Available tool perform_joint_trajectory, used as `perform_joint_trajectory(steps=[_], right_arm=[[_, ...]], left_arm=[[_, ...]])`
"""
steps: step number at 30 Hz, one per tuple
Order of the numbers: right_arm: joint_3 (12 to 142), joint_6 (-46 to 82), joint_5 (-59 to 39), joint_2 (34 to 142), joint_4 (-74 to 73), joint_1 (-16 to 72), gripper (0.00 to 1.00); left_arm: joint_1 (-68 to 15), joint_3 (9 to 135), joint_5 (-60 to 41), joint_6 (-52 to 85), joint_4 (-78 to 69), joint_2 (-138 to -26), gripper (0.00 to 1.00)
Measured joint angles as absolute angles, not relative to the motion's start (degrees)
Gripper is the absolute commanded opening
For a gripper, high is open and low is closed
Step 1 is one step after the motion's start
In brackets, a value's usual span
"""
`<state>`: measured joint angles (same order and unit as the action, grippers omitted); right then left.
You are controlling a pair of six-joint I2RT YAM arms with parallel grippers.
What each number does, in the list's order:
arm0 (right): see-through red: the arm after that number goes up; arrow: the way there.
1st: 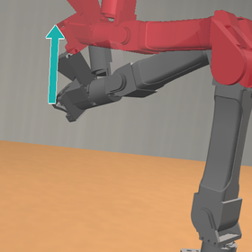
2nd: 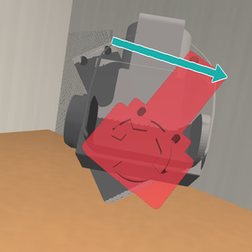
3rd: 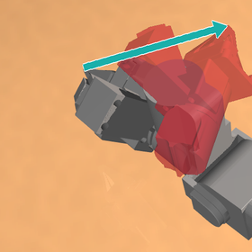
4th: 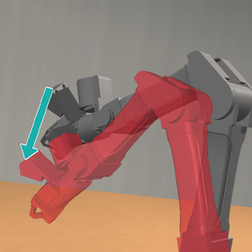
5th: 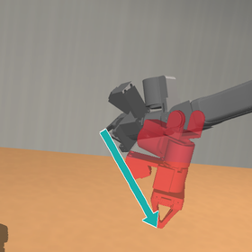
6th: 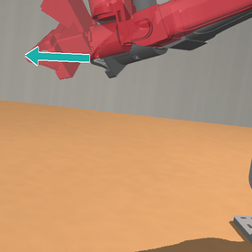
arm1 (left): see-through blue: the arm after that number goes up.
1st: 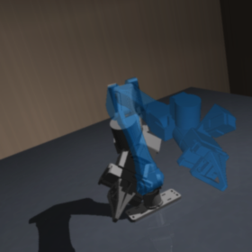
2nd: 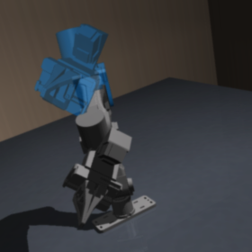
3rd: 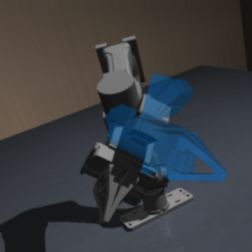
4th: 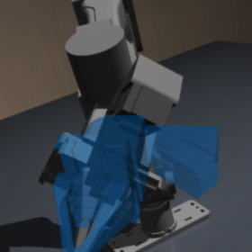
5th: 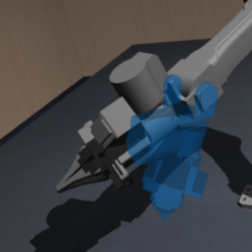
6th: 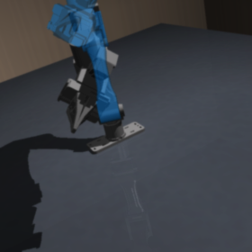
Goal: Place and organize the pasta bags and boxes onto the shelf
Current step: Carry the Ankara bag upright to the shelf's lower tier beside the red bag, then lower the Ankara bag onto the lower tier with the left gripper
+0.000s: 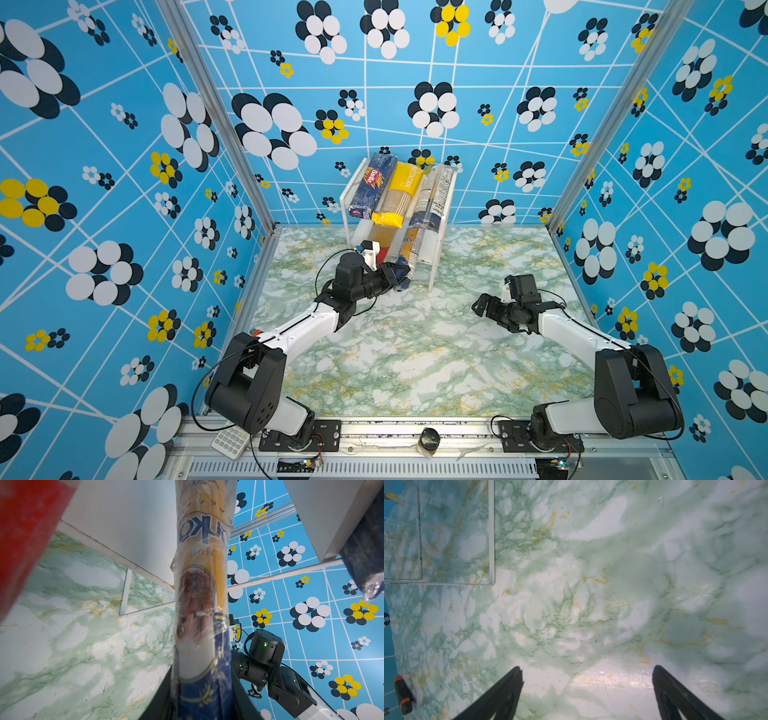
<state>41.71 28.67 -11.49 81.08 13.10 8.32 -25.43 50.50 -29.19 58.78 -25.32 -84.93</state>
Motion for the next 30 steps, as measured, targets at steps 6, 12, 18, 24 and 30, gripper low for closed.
perform_joint_trajectory(steps=[6,12,18,24,30], right_arm=[[41.71,28.64,-11.49,81.08,13.10,8.10,0.99],[41.56,28.42,-11.49,81.08,13.10,8.03,0.99],[40.88,28.05,-11.73,81.08,13.13,7.73,0.99],[40.86,28.01,-12.19,81.08,13.10,7.51,0.99],[40.80,27.97,-12.34,81.06,13.10,7.46,0.99]], left_arm=[[-25.06,54.72,-29.21,58.52,-24.71,-86.72,0.00],[-24.86,57.41,-29.17,57.21,-24.23,-87.57,0.00],[-24.80,57.52,-29.19,57.43,-24.29,-90.39,0.00],[-24.62,57.52,-29.19,57.69,-24.21,-92.58,0.00],[-24.49,59.29,-29.19,57.63,-23.79,-93.12,0.00]])
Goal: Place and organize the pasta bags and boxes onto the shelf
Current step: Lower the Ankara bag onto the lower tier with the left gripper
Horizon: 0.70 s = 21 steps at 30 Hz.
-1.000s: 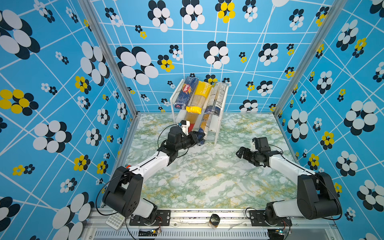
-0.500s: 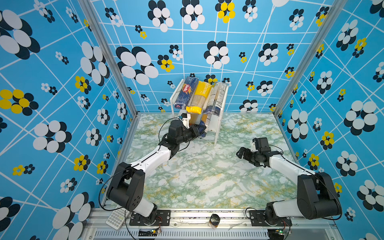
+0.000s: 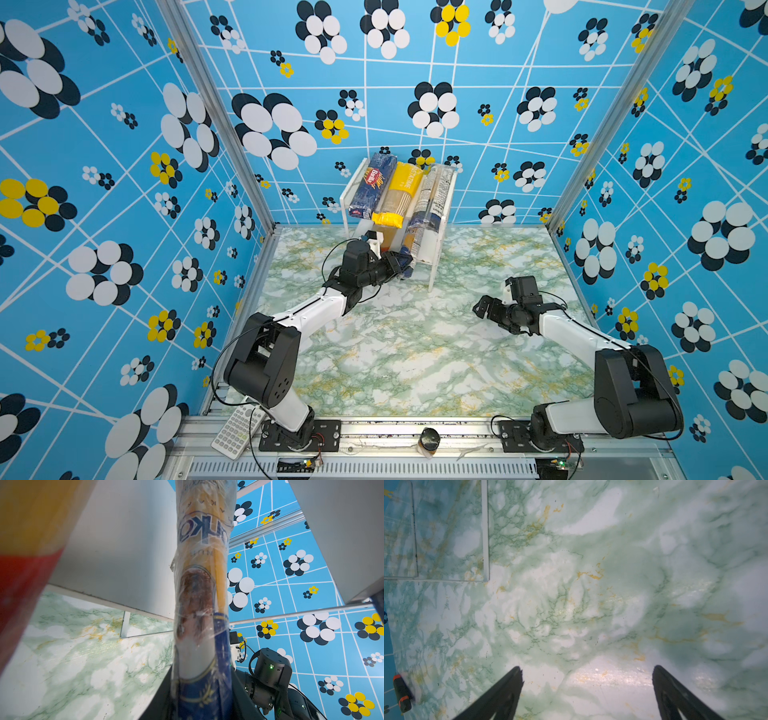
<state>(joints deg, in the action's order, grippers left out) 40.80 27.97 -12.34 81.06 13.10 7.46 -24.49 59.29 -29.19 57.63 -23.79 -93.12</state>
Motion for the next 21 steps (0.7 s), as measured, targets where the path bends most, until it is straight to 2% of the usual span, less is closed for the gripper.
perform_joint_trajectory(steps=[6,21], right_arm=[[40.75,27.81,-12.34,81.06,13.13,7.46,0.99],[40.73,27.70,-12.38,81.06,13.10,7.46,0.99]], left_arm=[[-24.43,59.96,-29.15,57.43,-23.73,-93.47,0.02],[-24.34,60.88,-28.69,56.07,-20.10,-95.37,0.17]])
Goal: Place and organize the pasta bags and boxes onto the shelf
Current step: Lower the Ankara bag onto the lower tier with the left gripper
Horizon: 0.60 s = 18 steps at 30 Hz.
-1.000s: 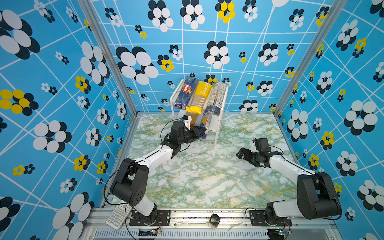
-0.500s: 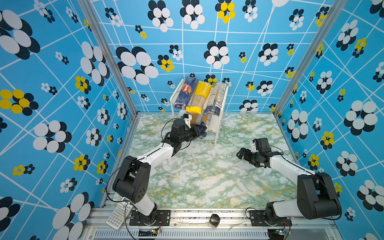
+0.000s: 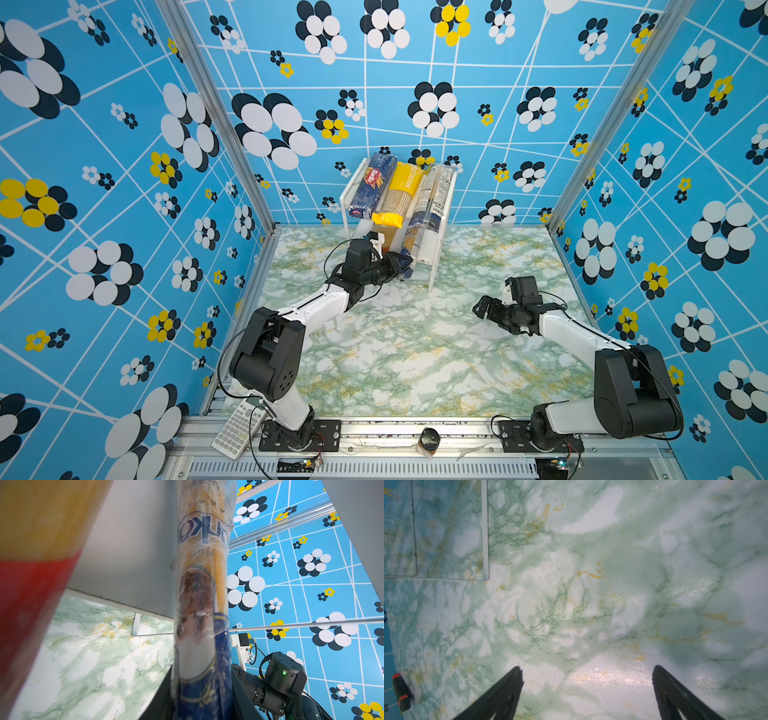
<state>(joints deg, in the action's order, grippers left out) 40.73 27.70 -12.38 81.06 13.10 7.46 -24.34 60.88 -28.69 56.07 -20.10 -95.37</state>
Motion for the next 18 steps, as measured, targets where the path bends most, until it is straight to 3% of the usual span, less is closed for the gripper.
perform_joint_trajectory(steps=[18], right_arm=[[39.88,27.59,-12.60,81.06,13.13,7.46,0.99]], left_arm=[[-24.34,62.00,-26.98,55.90,-19.64,-96.60,0.24]])
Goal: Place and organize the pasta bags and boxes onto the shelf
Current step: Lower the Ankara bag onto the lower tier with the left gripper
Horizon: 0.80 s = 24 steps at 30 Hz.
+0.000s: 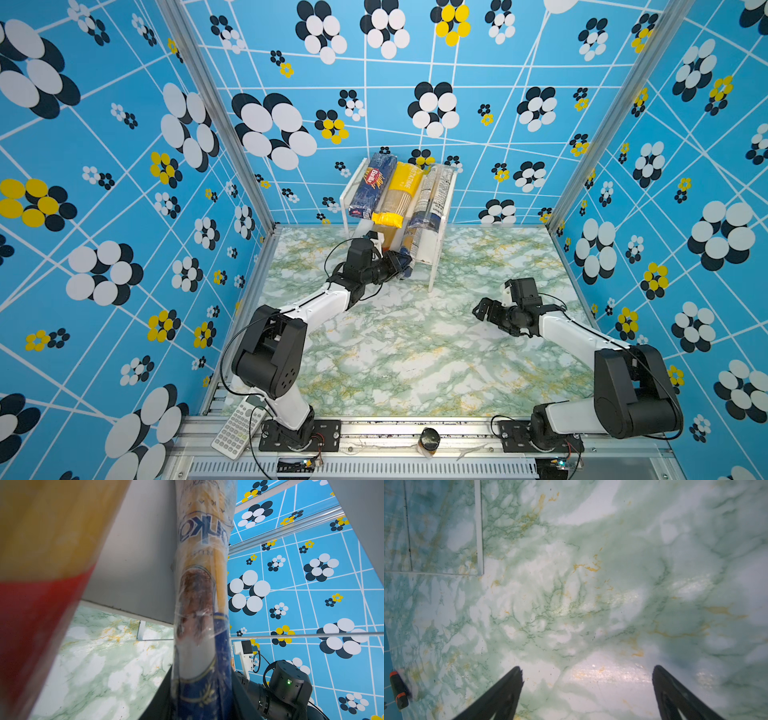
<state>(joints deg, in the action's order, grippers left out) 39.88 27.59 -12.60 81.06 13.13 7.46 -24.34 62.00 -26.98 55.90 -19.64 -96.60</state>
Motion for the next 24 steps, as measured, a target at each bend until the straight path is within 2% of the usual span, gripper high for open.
perform_joint_trajectory(steps=[24], right_arm=[[39.88,27.59,-13.23,81.06,13.13,7.46,0.99]], left_arm=[[-24.38,62.43,-26.06,55.55,-19.44,-97.01,0.38]])
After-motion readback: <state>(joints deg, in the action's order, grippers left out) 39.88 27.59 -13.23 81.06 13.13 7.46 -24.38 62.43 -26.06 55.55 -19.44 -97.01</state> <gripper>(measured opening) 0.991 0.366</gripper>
